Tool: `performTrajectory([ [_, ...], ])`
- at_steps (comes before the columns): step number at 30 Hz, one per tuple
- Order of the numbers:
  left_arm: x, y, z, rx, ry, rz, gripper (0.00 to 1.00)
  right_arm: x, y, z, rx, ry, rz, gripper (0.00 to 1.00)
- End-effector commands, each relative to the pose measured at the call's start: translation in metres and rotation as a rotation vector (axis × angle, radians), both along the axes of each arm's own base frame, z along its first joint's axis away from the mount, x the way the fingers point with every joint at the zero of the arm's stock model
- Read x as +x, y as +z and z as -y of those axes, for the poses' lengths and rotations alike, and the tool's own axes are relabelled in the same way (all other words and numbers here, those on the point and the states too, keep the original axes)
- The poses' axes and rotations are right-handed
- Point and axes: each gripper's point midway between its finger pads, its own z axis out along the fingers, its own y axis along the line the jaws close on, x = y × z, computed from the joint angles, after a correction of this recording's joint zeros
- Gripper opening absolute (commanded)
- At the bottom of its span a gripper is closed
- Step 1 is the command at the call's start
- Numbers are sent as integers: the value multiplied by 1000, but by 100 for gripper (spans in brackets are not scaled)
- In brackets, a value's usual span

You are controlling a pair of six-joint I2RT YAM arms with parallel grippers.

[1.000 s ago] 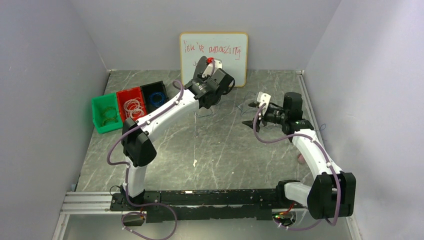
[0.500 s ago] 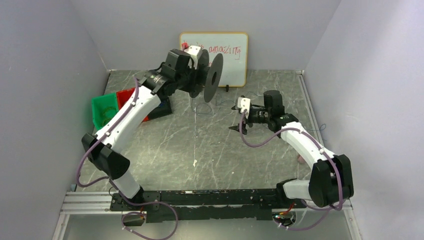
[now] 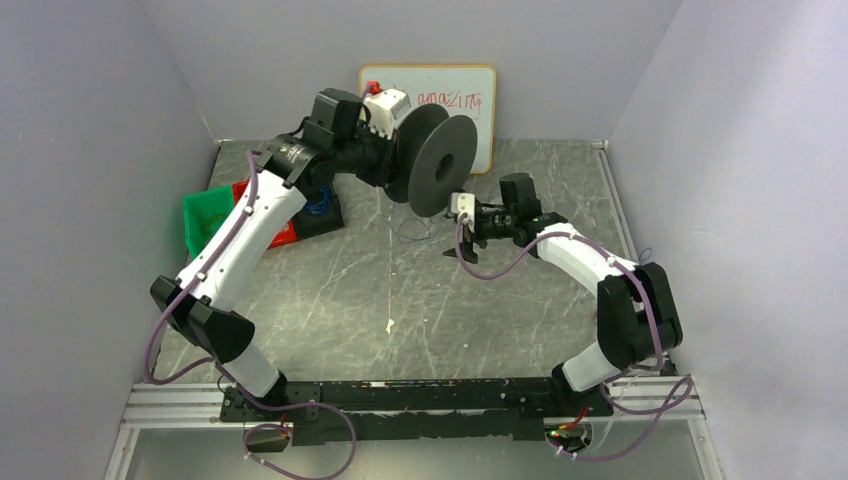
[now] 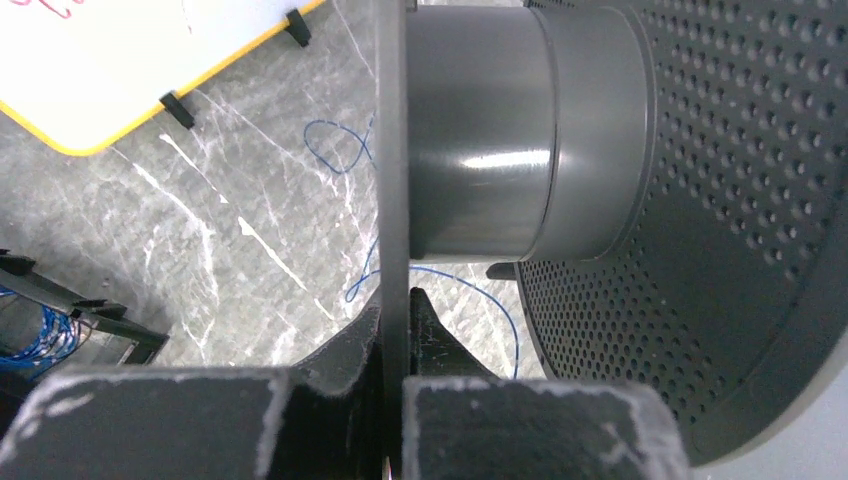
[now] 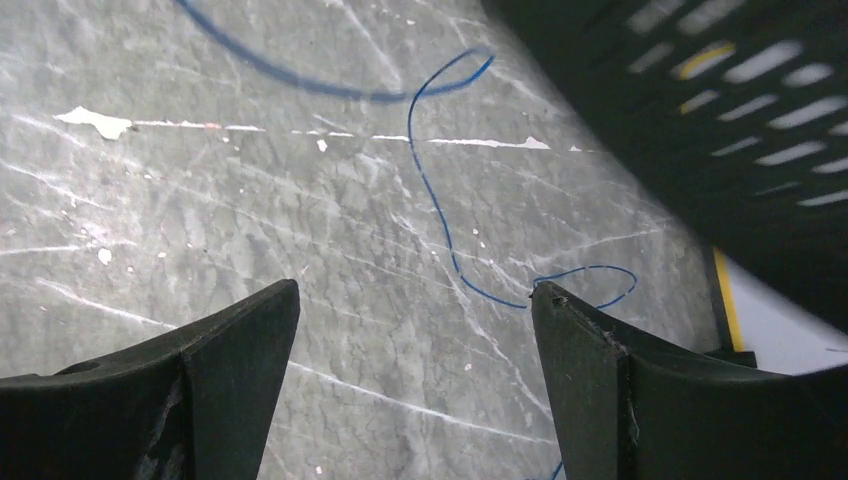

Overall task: Wrap the cables
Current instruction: Wrap the cable around the cable reel.

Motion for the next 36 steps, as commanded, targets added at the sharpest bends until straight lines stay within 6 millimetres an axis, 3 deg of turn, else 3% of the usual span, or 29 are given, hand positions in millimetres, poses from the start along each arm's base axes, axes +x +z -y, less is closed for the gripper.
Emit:
performTrajectory([
  [1,-24,87,3,-181,-111,164,2,6,-2,-11,-24,89,141,89],
  [5,-34,101,4,-211,-151,173,2,8,-15,-18,-63,119,205,90],
  [13,-44,109,6,-247,-203,160,3,27,-42,-39,-179,75,254,90],
  [17,-49,116,3,-277,-225,151,3,37,-56,-40,-193,19,247,82],
  [21,-52,123,0,-301,-230,149,2,26,-69,-42,-200,78,216,71],
  [26,-51,127,-3,-325,-237,138,2,12,-76,-47,-197,146,184,69],
  [32,-53,128,-2,-341,-248,123,2,19,-85,-51,-224,104,172,65],
  [33,-53,128,-3,-344,-250,121,2,19,-86,-52,-223,103,166,61],
  [34,-54,130,-3,-347,-252,122,2,19,-86,-54,-220,99,156,51],
  [36,-53,131,-5,-344,-244,129,2,21,-84,-56,-220,92,131,18],
])
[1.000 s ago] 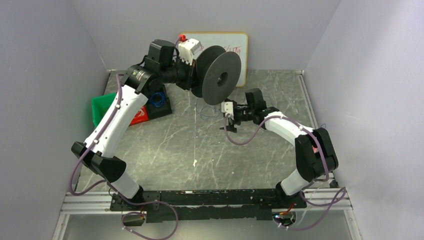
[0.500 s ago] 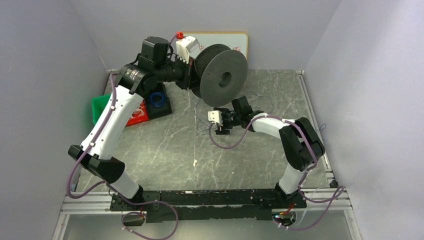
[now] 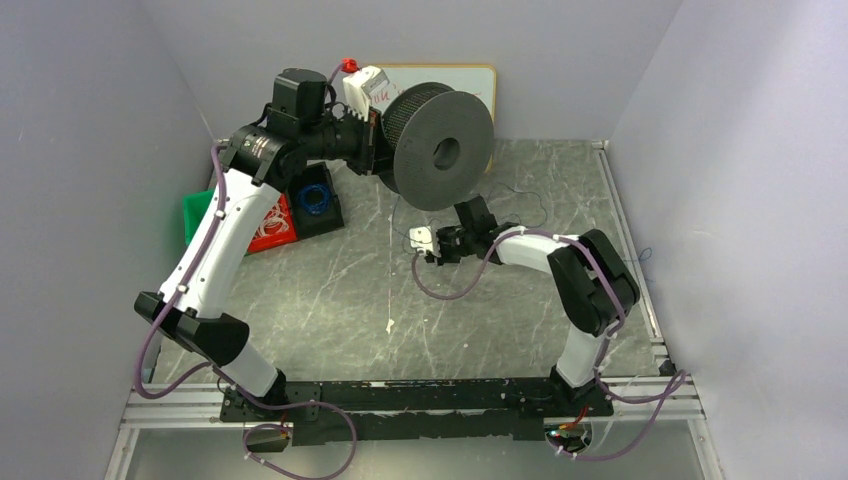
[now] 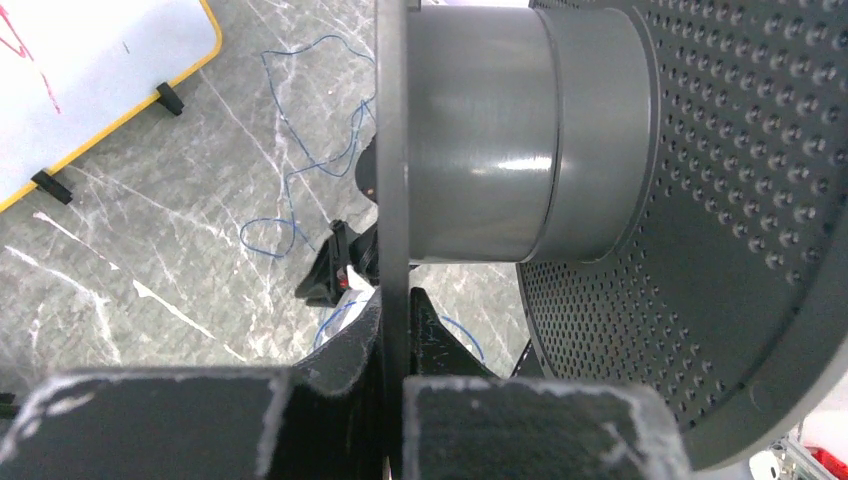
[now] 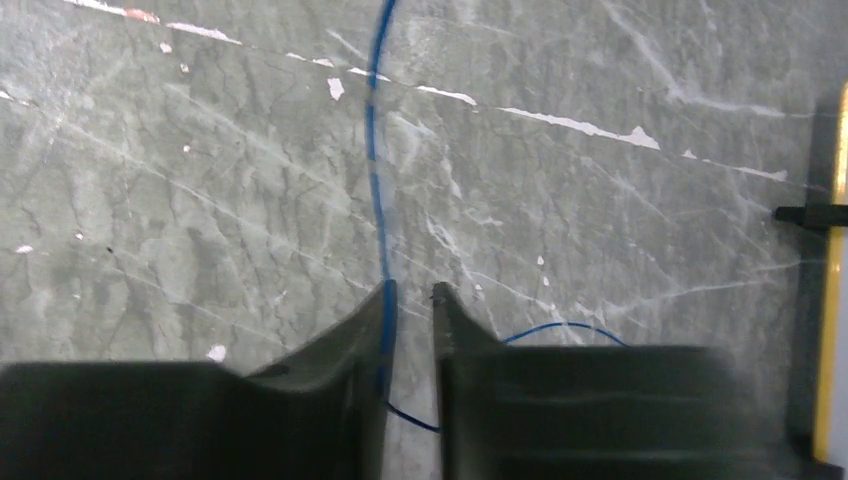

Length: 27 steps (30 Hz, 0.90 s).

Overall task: Wrap the cables
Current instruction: Wrap the cable around the cable reel.

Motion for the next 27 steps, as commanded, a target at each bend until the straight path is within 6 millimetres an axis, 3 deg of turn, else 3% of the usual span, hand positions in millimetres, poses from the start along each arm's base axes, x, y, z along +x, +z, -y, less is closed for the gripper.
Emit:
performTrajectory([
  [1,-19,61,-5,-110,-35,153,2,11,16,-12,26,-22,-20,2],
  [5,-13,57,-16,-79,15,173,2,16,28,2,56,-94,-108,0],
  [10,-11,48,-29,-36,43,188,2,35,60,54,198,-259,-273,0],
  [14,-14,42,-33,-8,42,199,3,63,80,108,311,-442,-379,0],
  [17,-12,31,-36,28,46,201,2,79,94,138,370,-525,-458,0],
  [22,-7,-4,-40,90,53,160,2,91,120,160,410,-573,-586,0],
  [27,-9,-24,-40,130,8,155,2,130,138,184,421,-806,-640,0],
])
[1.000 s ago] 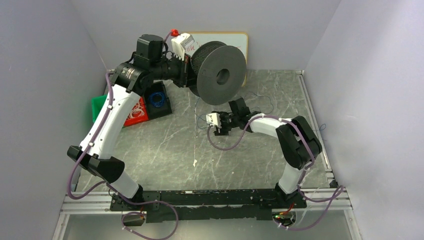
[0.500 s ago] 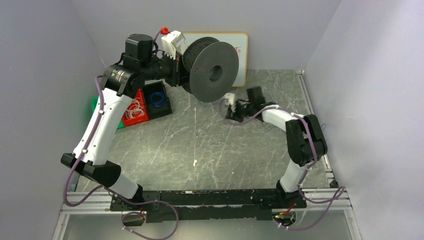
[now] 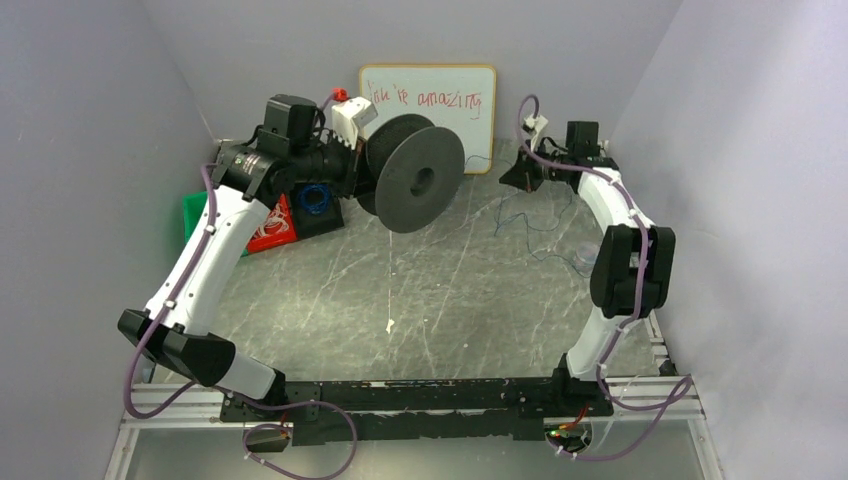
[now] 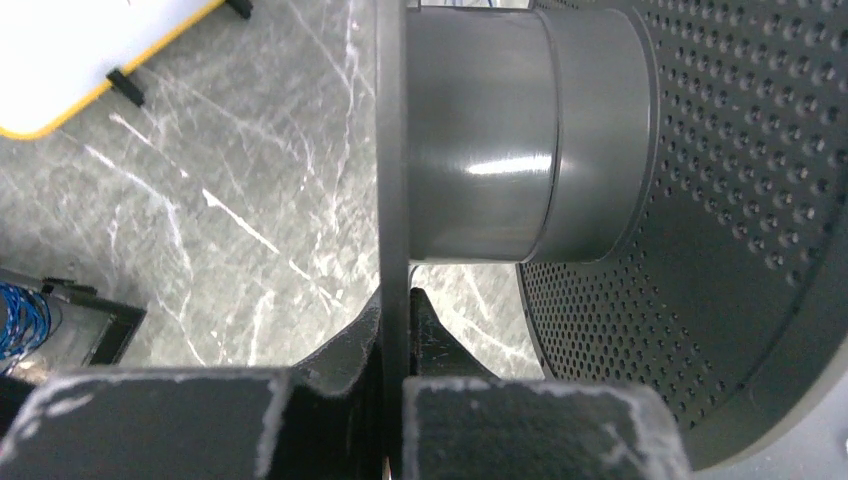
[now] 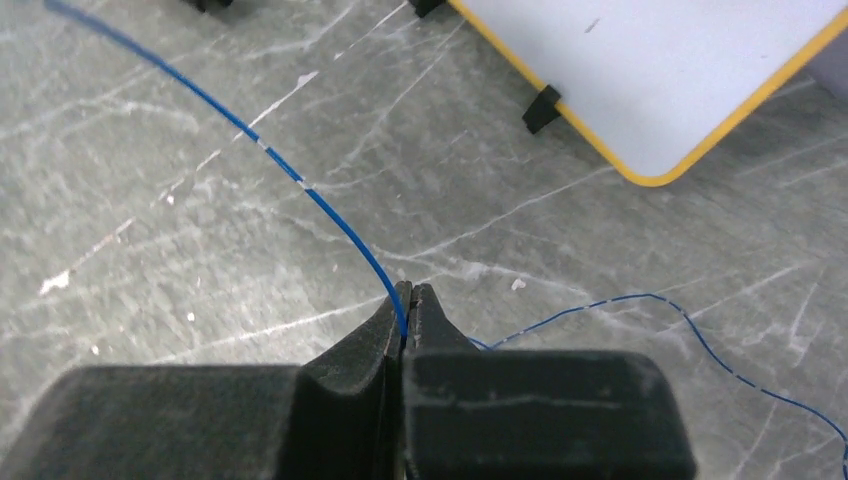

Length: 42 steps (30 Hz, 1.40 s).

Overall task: Wrap the cables
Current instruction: Wrap the cable around the cable reel.

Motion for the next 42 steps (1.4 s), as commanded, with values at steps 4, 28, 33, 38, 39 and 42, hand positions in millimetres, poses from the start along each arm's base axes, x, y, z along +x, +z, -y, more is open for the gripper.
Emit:
performTrajectory([
  [4,4,-6,-5,49,-36,112,2,44,30,46,27,-308,-182,0],
  [28,61,-172,-34,710,398,97,2,3,158,-18,254,-73,-165,0],
  [33,72,-180,-40,752,502,59,2,-46,169,-80,311,161,-207,0],
  [38,79,-178,-43,736,565,46,2,-93,174,-128,370,365,-278,0],
  [39,81,-177,-44,728,575,40,2,-102,174,-136,377,397,-288,0],
  [42,89,-172,-49,684,608,-5,2,-126,173,-155,385,490,-300,0],
])
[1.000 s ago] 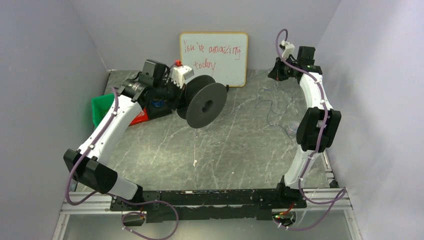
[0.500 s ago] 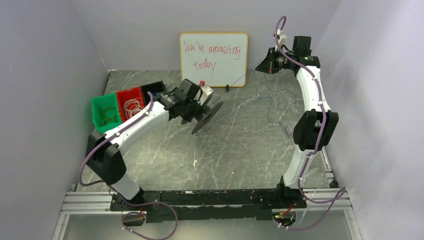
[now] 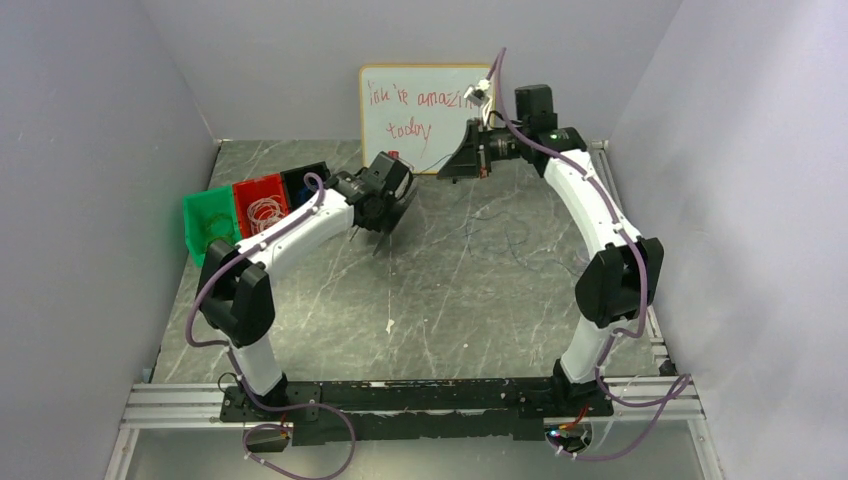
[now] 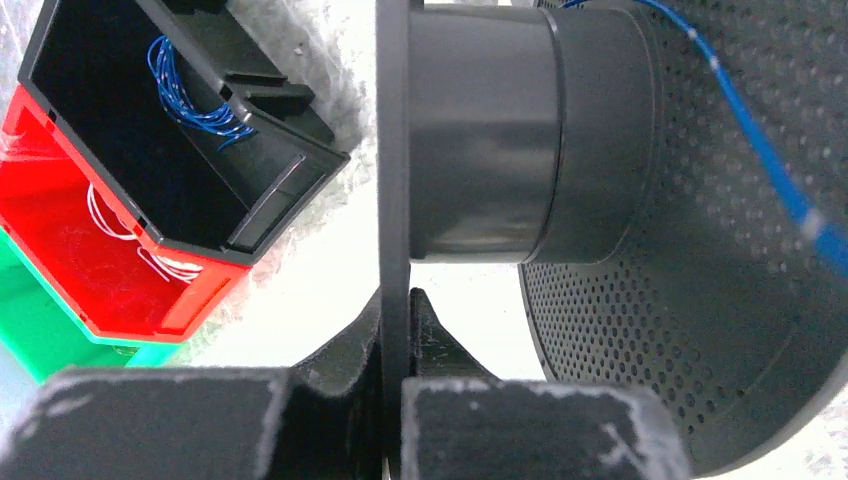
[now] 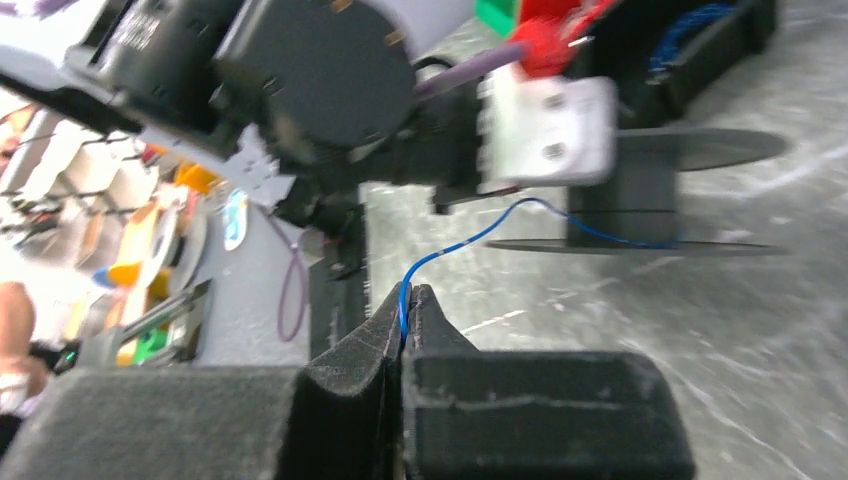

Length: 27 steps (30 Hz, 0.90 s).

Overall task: Wrap the cables
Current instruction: Wrap the cable around the cable reel.

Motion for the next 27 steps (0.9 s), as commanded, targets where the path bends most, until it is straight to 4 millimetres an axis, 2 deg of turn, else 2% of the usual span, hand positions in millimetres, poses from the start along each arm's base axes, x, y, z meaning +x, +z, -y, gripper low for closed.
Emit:
performTrajectory([
  [1,29,39,-4,-125,134,92,2,-45,25,-22,95,171,49,0],
  [5,45,56,-11,-216,210,88,2,-78,22,-40,112,270,65,0],
  [10,60,84,-6,-373,233,104,2,-104,7,-55,125,355,62,0],
  [16,65,131,7,-538,191,164,2,-120,-21,-68,122,432,37,0],
  [19,65,159,8,-621,165,203,2,-128,-33,-73,119,467,21,0],
  [27,57,233,-15,-855,145,321,2,-128,-66,-75,67,462,-23,0],
])
